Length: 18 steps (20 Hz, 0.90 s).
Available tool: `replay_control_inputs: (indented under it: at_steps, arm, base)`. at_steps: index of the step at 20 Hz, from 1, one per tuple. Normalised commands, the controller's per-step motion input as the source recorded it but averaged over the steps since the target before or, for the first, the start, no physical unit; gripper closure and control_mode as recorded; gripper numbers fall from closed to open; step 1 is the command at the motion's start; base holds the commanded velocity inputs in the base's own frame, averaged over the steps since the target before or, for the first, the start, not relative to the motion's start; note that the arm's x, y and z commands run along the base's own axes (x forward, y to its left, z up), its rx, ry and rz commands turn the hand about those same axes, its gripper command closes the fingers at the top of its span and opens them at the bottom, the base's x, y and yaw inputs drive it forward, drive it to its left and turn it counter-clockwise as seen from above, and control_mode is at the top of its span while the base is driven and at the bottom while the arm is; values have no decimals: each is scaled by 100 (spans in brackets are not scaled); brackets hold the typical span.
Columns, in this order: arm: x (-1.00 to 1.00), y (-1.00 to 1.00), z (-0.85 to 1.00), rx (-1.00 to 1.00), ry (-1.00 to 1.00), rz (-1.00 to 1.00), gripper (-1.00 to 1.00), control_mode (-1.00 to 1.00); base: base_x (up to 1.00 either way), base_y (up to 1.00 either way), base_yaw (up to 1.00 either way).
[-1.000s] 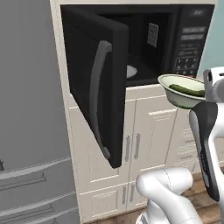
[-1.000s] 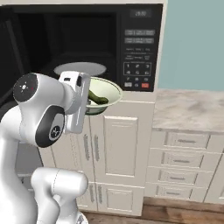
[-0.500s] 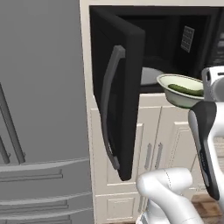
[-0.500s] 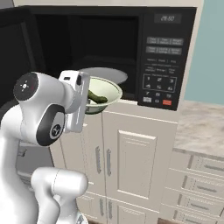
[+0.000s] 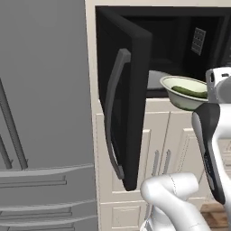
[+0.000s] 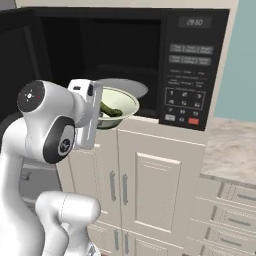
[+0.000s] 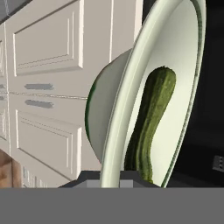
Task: Pick the squash from the sink and place it in the bowl. Then pick the bowl and place it in the microwave. Then close the microwave door and press the start button.
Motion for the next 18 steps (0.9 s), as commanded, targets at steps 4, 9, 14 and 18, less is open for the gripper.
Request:
replay_control_inputs:
  at_steps: [4, 9, 14, 18]
  arm:
    - [0, 0, 0, 0, 0, 0, 100, 100]
    - [0, 0, 0, 0, 0, 0, 100, -100]
    - [33, 0, 6, 0, -7, 6, 100, -100]
    - [71, 14, 20, -5, -17, 18, 100, -100]
  base:
    - [-10, 0, 0]
    - [0, 0, 0]
    - [0, 0, 0]
    - [0, 0, 0]
